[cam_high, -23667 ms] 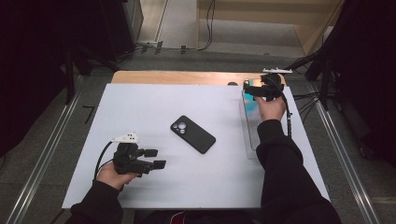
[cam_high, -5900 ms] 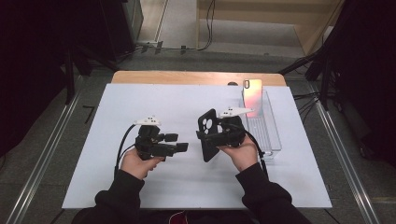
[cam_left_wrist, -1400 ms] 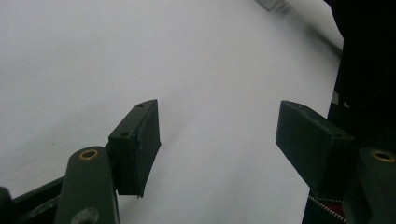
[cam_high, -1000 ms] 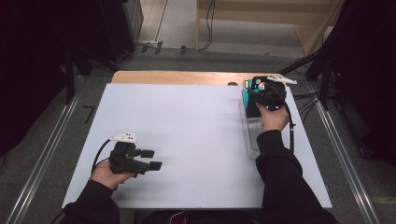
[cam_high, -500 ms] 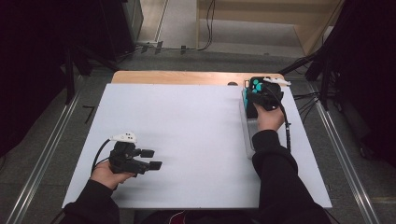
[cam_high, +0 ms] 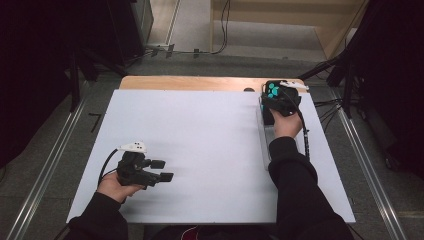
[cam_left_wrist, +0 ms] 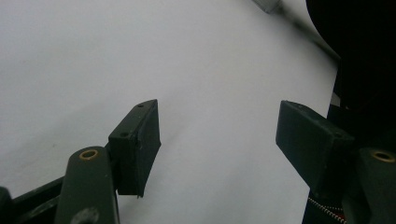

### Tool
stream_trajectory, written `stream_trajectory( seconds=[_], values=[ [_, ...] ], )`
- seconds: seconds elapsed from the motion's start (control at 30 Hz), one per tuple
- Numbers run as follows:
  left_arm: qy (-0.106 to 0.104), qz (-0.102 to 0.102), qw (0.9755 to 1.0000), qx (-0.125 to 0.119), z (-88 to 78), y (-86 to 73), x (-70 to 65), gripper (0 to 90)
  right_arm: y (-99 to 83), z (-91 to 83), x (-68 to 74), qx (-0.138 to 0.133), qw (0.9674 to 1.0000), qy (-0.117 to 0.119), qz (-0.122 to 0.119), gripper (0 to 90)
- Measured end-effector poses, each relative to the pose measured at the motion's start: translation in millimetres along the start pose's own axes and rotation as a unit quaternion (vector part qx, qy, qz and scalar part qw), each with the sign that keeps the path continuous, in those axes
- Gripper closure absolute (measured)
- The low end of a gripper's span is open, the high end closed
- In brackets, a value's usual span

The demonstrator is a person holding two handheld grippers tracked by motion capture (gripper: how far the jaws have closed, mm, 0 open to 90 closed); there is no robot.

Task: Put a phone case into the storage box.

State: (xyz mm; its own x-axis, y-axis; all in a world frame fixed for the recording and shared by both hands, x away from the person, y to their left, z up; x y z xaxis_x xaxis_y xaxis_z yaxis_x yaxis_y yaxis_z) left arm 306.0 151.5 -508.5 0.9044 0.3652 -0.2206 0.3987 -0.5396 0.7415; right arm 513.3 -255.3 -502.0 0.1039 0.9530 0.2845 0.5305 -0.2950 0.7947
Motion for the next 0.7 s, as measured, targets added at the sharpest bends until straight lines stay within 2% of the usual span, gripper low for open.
stream_trajectory(
  seconds=[0.3,0.37,0.7],
  values=[
    [-0.001,0.000,1.0000,0.000,-0.1,-0.1,0.4,30.9,-0.2,3.8,0.6,0.001,1.0000,0.006,-0.001,10.4],
    [-0.001,-0.001,1.0000,-0.001,-0.2,0.2,0.2,30.9,-0.5,5.0,1.4,0.000,1.0000,0.007,-0.007,10.3],
    [-0.001,-0.001,1.0000,-0.003,-0.5,0.3,0.5,30.9,-2.5,8.7,3.9,0.001,0.9997,0.024,-0.008,9.1]
  ],
)
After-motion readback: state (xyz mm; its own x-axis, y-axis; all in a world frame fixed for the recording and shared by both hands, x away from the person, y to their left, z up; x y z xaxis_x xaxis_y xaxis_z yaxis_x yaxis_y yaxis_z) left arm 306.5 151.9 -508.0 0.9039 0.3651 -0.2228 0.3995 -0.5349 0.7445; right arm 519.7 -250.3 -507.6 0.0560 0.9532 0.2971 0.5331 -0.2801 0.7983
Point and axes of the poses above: each handheld gripper's, and its own axes: z roughly forward along the jaws, y roughly out of its top, x roughly to its left, the point moved 8 cm from there along z, roughly forward along the jaws, and after that the axes turned 14 degrees about z, right-handed, at the moved point
